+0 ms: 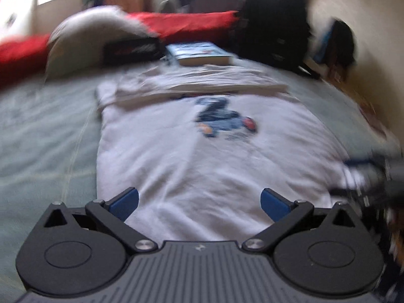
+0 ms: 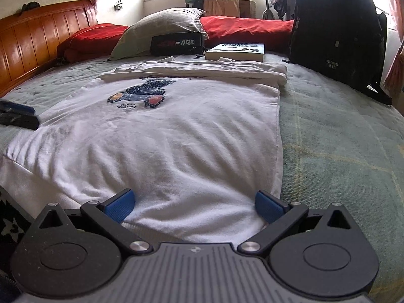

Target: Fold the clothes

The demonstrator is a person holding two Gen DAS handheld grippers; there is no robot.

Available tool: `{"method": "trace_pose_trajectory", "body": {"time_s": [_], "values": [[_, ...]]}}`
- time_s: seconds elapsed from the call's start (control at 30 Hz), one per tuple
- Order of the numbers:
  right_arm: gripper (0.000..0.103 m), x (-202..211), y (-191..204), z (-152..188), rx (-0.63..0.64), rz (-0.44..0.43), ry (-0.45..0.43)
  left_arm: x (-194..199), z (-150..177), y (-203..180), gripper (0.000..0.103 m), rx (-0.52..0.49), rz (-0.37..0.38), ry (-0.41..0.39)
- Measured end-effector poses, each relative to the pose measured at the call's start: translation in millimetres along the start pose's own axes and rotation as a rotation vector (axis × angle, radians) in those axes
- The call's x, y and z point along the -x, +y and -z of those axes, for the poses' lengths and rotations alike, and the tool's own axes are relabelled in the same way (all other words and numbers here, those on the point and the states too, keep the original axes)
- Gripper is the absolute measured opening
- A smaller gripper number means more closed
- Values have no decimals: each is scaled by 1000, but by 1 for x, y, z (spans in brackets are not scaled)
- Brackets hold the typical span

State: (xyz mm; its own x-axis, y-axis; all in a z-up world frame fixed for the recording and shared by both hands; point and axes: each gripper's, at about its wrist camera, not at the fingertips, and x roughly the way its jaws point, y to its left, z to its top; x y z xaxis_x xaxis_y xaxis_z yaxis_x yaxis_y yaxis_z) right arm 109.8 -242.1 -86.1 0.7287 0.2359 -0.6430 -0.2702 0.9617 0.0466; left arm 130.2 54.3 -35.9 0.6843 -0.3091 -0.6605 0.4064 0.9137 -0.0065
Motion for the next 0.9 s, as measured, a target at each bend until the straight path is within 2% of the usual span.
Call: {"method": "trace_pose_trajectory", "body": {"time_s": [0.1,0.17,0.33,0.43,0.6,0.8,0.9], "values": [[103,6,6,-4,35,1,17,11,10,-30,102,-203,-8,-14],[103,13,13,-4,79,-15,17,15,21,-51,102,-323,12,-13],[103,33,35,-3,239,-103,-3,13,46,-81,102,-457,75,22],[103,38,51,0,340,-134,5,5,56,-95,102,-538,28,28],[103,34,72,5,435,-156,23,-9,59,-105,102,-600,-77,14],[103,37,88,12,486,-155,9,-1,60,-108,102,-642,-128,-42],[103,40,94,14,513,-150,-11,7,54,-104,102,-618,-146,-71]]}}
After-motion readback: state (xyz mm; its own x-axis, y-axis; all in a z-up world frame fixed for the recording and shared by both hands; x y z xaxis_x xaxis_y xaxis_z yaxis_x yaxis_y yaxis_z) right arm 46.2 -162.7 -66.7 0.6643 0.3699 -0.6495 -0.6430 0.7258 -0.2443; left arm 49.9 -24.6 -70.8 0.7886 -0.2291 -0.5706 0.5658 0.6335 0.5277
